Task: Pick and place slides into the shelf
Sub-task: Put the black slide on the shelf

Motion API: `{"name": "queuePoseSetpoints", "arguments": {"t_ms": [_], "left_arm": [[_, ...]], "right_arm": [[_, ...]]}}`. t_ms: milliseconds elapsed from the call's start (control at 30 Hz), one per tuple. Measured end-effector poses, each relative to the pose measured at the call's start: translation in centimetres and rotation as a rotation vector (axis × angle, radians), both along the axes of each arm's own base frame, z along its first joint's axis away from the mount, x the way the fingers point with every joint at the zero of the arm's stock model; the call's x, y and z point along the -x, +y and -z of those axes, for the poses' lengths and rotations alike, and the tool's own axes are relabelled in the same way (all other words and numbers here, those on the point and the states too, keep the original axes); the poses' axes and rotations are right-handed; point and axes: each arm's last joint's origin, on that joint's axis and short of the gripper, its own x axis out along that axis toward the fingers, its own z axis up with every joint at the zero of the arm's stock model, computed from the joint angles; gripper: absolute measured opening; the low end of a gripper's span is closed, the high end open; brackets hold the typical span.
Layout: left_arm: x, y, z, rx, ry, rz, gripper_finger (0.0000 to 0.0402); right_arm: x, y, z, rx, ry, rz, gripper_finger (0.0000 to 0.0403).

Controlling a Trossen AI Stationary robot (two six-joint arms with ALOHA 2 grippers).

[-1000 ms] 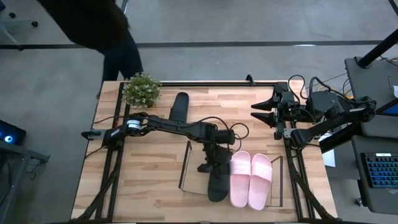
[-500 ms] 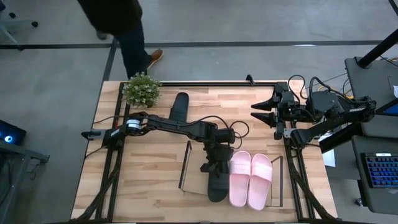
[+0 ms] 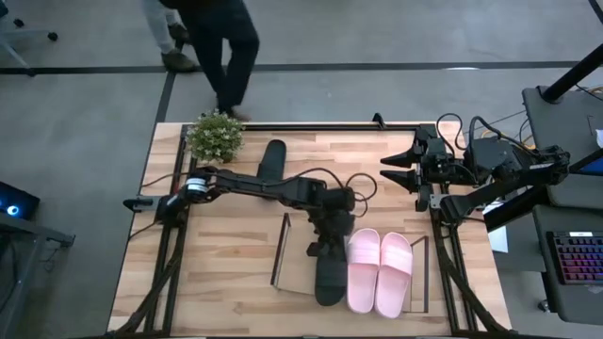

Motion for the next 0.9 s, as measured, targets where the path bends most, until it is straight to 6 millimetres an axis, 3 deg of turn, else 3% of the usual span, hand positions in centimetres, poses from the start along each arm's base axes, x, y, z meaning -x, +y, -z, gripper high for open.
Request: {"name": "queuePoseSetpoints", "arguments": {"t_ms": [233,400,600,800,900], "left_arm": [[1.3,1.5,-3.7,-0.09,-0.078,-0.101,0.0169],[3.3,3.2,-6.8,-0.193,-0.097,-0.219,0.0169],[7.0,5.6,-11.4,-0.292,-0.12,-0.39,0.0169],[11.1,7.8,-16.2,-0.259,-0.217,-0.53,0.0169],[13.0,8.9,-17.7,-0.276,-0.235,-0.606,0.0169]], "right_arm": [[0.1,0.0,-0.1,-0.001,-0.005,0.0,0.0137],[0.2,0.0,-0.2,-0.004,-0.014,0.0,0.0137],[0.1,0.0,-0.1,-0.003,-0.013,0.0,0.0137],[0.1,0.0,-0.1,-0.003,-0.011,0.001,0.0137],[0.2,0.0,-0.1,-0.003,-0.011,0.002,0.0137]]}}
